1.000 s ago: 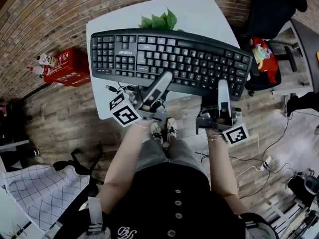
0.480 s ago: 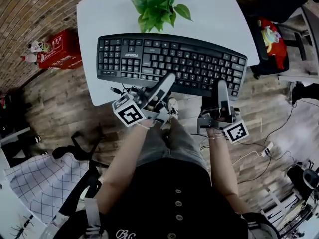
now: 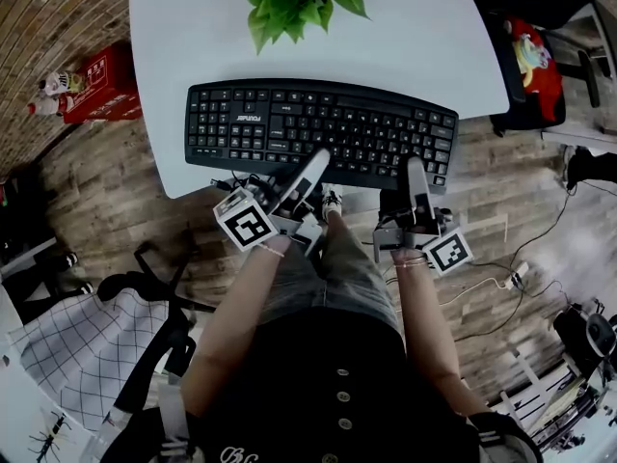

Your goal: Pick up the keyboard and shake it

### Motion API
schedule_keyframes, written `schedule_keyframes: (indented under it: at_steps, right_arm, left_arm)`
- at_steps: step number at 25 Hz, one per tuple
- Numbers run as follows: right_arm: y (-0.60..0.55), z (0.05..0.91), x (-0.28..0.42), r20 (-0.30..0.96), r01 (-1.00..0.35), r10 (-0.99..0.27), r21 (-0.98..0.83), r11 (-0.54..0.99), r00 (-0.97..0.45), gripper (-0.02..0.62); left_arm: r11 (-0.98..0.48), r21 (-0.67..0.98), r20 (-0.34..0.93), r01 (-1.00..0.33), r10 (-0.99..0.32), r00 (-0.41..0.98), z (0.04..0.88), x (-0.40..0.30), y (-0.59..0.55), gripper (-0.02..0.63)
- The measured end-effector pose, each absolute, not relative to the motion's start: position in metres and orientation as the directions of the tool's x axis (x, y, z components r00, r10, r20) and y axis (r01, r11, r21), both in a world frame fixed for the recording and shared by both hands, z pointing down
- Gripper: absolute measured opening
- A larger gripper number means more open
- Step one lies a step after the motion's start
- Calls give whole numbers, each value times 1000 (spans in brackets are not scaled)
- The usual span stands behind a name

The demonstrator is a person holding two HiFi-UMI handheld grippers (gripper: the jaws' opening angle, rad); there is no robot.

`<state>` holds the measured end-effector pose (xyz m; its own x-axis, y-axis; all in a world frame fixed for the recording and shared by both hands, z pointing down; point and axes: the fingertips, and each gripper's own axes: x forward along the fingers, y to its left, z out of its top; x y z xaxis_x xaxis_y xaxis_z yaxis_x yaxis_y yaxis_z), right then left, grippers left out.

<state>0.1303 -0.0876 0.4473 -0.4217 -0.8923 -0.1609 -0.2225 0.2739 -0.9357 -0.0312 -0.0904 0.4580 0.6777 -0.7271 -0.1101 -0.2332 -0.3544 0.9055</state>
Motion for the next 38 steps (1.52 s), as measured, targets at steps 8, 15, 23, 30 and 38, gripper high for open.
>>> schedule_keyframes:
  at_steps: [8,15,23,30,38]
  right_arm:
    - [-83,481,133,-76,-214,-910,-961,176,-407,115]
    - [-81,501,142,-38,-192,-934,-975,113,-356,115]
    - [-90,508,149,-34,-151,-947,-985,86,-320,106]
    - [-102,519,152,-20,-148,-956,-987,66,-294,104]
    - [-125,534,157,-8,-172,-954,-983,62,-300,107]
  left_arm:
    - [-242,943,-26,-228,-736,677,493,-28,-85,127]
    - [-199,953,22,-228,-707,707,510,-20,-86,127]
    - [-205,930,124,-306,-608,784,518,-2,-75,193]
    - [-224,903,196,-367,-546,814,527,7,-67,216]
    - [-218,905,209,-364,-517,830,535,8,-47,219]
